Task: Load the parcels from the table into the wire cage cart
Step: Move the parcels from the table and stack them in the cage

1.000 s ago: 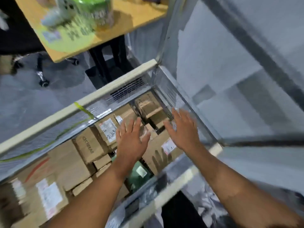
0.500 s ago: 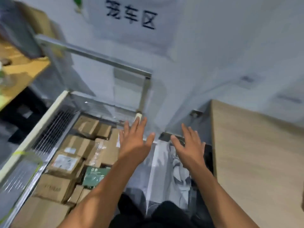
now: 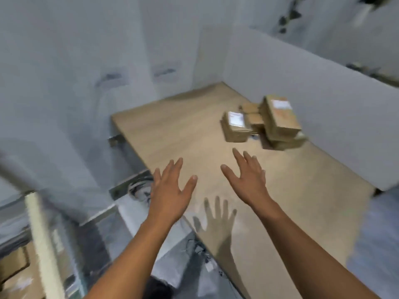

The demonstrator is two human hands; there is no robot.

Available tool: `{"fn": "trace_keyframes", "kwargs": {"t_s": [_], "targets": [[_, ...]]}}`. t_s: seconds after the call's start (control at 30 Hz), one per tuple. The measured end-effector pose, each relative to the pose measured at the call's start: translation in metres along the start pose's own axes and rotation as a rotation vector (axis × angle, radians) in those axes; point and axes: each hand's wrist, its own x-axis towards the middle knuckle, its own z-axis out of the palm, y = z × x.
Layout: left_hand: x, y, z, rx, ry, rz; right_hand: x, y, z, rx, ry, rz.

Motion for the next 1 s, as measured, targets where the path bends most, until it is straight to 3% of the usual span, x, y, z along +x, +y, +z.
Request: {"fn": "trace_keyframes", "kwargs": {"t_s": [0.2,0.5,0.7,0.87,1.0], "targets": [[-0.011,0.102,0.063,0.043,-0.139,0.214,-0.040,0.103,-0.107,0.075,0.184,0.177],[0.052,0.179,0.126,0.041,-0.197,0.338,-0.011,0.173,-0.155,0.197,0.273,0.312],[0.146,0.196,0.180,-0.004,-0.256,0.293,0.078,0.201,-0.163,0.174,0.224,0.391],[0.228,0.219,0.253,-0.266,-0.358,0.088,0.169,0.216,-0.158,0.080,0.187,0.408],[0.283,0.236,0.313,-0.352,-0.365,0.023,0.235,0.231,-0.149,0.000,0.151,0.428]]}}
